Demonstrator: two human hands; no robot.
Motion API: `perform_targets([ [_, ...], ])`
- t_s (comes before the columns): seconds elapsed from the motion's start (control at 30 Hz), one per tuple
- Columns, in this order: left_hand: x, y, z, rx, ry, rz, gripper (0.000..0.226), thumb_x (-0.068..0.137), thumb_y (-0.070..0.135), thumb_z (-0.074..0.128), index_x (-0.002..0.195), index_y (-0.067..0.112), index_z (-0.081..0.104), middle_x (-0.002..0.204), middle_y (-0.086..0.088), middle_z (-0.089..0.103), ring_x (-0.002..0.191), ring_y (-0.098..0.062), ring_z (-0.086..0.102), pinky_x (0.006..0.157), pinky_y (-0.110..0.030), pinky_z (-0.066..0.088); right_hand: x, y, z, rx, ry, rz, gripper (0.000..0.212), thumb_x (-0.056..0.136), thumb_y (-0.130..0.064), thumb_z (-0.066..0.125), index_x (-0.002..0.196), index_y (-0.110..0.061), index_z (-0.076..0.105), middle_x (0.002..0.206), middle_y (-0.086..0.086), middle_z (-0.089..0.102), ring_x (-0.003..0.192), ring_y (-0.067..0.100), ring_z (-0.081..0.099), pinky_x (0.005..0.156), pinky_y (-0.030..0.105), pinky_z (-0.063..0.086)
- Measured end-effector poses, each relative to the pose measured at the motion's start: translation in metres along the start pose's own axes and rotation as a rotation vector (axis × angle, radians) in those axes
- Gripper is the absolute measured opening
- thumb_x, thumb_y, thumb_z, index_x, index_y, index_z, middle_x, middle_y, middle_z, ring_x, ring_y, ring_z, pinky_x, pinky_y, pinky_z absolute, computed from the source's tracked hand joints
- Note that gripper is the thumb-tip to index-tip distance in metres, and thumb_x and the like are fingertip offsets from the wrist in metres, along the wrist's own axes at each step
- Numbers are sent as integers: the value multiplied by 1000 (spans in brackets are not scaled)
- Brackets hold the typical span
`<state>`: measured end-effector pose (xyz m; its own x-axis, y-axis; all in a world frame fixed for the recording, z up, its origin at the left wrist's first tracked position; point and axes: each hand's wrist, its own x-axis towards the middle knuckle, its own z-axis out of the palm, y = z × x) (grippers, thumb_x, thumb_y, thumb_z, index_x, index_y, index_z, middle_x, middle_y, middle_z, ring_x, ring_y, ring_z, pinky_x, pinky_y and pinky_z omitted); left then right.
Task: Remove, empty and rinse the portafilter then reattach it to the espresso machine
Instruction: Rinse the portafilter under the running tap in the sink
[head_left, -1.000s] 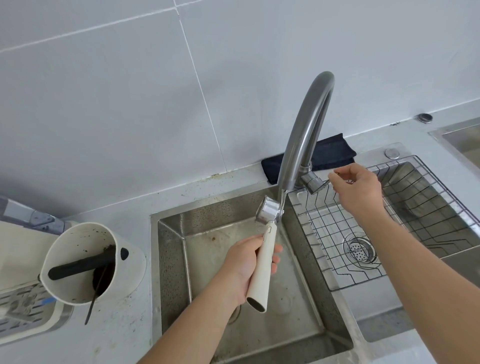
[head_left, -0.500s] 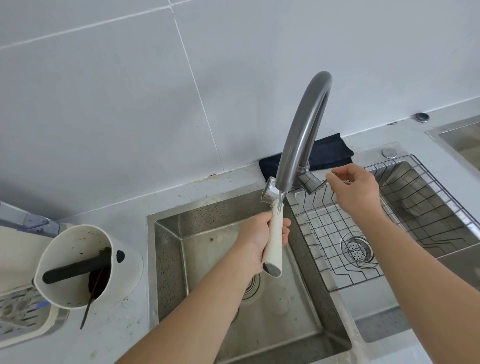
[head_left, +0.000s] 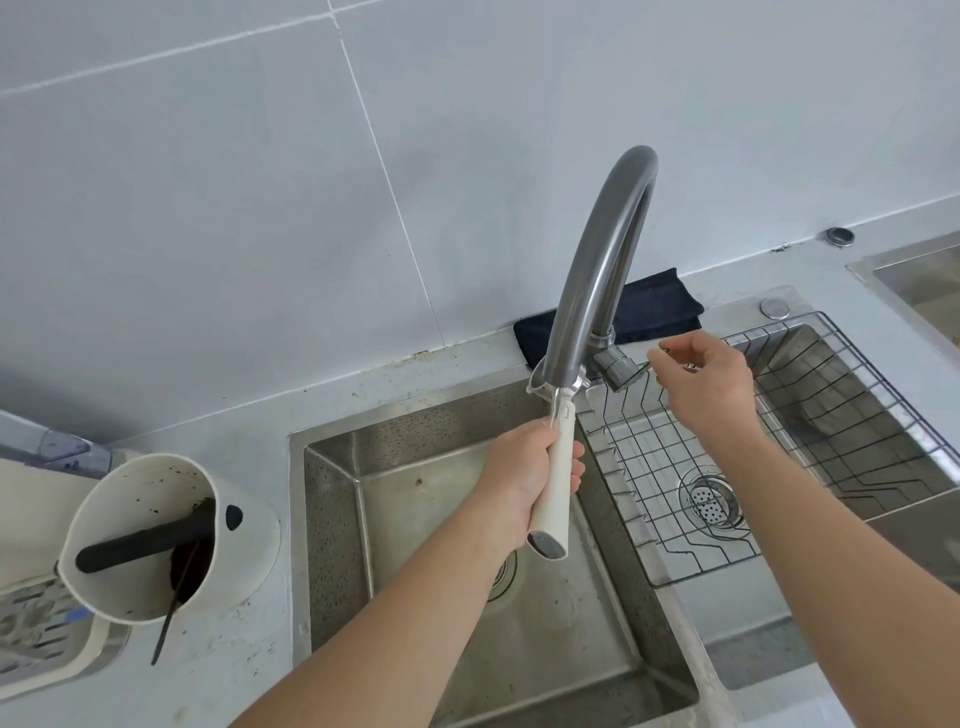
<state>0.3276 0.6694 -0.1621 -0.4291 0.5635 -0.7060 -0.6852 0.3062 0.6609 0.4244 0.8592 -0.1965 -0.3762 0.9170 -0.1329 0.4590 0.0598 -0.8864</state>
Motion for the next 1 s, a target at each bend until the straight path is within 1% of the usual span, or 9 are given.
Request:
perform_targets([
  [0.17, -7, -6, -1, 132, 2, 79, 19, 96, 19, 55, 104, 8, 68, 82, -12, 68, 65, -20, 64, 61, -32, 53, 0, 0, 0, -15, 0, -4, 7, 89, -35, 70, 91, -30, 67, 92, -6, 72, 67, 10, 63, 46, 23, 43],
  [0.3, -15, -11, -7, 171, -17, 105, 15, 94, 14, 58, 93, 21, 72, 77, -11, 69, 64, -20, 67, 61, -32, 58, -1, -3, -1, -24, -1, -13, 5, 89, -35, 69, 89, -30, 67, 88, -6, 72, 57, 8, 59, 40, 20, 42],
  [0.4, -22, -15, -17, 233, -28, 108, 23, 92, 13, 60, 88, 30, 75, 73, -11, 71, 69, -25, 70, 72, -43, 62, -1, -4, -1, -15, -4, -11, 5, 89, -35, 68, 88, -30, 67, 86, -7, 71, 51, 9, 57, 36, 15, 40],
  [0.43, -24, -18, -20, 246, -37, 101, 27, 92, 13, 60, 83, 32, 77, 71, -10, 72, 69, -27, 70, 72, -44, 62, -2, -3, -1, -15, -4, -11, 5, 89, -34, 68, 89, -30, 67, 86, -7, 71, 50, 9, 56, 35, 14, 39],
  [0.53, -33, -21, -31, 234, -36, 83, 36, 91, 13, 62, 71, 38, 79, 72, -8, 73, 65, -24, 71, 56, -32, 59, -2, -4, -2, -7, 0, -12, 4, 88, -34, 68, 88, -30, 67, 86, -8, 71, 47, 6, 55, 34, 12, 39],
  [0.67, -38, -24, -43, 248, -44, 56, 29, 91, 15, 64, 78, 36, 80, 73, -9, 73, 61, -23, 70, 52, -27, 55, -3, -5, -2, -15, 3, -12, 7, 88, -34, 68, 83, -31, 65, 84, -8, 70, 47, 8, 55, 33, 13, 39],
  [0.8, -41, -25, -53, 296, -64, 45, 18, 85, 20, 66, 93, 30, 79, 78, -10, 73, 62, -24, 68, 55, -29, 54, -3, -5, -1, -25, 1, -11, 7, 88, -35, 68, 83, -31, 65, 84, -8, 70, 49, 9, 55, 36, 18, 41],
  [0.9, -44, -24, -61, 362, -84, 42, 23, 82, 25, 65, 99, 33, 77, 79, -8, 73, 64, -25, 68, 60, -34, 55, -3, -6, -1, -25, 2, -15, 8, 89, -35, 68, 83, -32, 64, 86, -8, 70, 53, 9, 57, 38, 19, 42],
  [1.0, -47, -22, -66, 401, -84, 68, 24, 83, 24, 63, 98, 36, 78, 80, -7, 73, 65, -22, 68, 59, -32, 56, -4, -6, -2, -29, 6, -12, 9, 90, -35, 68, 82, -34, 63, 89, -10, 70, 53, 11, 58, 40, 22, 42],
])
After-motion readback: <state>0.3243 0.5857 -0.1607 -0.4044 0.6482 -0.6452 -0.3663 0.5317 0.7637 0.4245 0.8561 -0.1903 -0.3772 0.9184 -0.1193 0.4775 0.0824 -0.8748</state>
